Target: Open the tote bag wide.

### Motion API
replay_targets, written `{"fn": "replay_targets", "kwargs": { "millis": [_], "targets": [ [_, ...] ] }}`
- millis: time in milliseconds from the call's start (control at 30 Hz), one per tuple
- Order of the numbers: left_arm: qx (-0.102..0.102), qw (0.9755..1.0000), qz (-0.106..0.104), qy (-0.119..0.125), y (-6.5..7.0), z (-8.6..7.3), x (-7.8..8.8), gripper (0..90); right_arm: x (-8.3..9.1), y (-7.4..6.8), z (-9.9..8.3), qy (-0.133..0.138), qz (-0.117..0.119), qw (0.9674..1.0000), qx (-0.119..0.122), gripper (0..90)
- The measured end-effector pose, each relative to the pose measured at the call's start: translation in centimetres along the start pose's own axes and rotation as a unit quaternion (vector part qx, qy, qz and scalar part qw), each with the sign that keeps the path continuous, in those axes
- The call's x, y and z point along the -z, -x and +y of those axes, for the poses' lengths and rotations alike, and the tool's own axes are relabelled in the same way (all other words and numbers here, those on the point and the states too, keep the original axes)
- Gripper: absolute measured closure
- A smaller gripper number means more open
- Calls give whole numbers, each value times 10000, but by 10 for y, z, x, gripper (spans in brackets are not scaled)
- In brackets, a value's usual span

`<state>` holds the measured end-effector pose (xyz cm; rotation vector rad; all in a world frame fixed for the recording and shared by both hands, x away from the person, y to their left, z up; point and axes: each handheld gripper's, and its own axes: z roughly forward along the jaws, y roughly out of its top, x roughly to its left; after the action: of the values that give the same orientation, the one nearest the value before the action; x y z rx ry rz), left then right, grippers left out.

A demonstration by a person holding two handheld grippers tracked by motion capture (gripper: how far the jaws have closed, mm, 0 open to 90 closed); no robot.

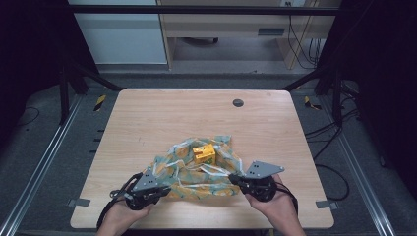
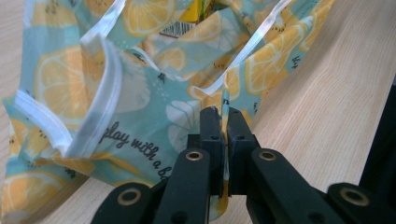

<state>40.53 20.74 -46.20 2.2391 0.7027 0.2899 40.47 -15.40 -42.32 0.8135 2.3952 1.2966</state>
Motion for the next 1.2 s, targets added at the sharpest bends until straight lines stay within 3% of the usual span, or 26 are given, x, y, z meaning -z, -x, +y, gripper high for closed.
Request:
{"fn": "replay_targets", "kwargs": {
  "millis": [267,667,867,1033,1200],
  "targets": [
    [74,9999,-18,-84,-2,-6,-2,881,-12,2,-24,-505,21,9987,-49,900],
    [89,9998,92,-152,-5,-11,-5,870,-20,3,-45,-914,-1,9958,-84,900],
    [97,9998,155,-120,-5,-11,-4,845,-20,1,-49,-996,10,9950,-43,900],
    [32,9997,220,-77,-1,-7,2,704,-20,0,-49,-1021,43,9948,42,900],
    [-84,9997,212,43,5,1,15,633,-16,0,-48,-879,6,9961,1,883]
  ]
}}
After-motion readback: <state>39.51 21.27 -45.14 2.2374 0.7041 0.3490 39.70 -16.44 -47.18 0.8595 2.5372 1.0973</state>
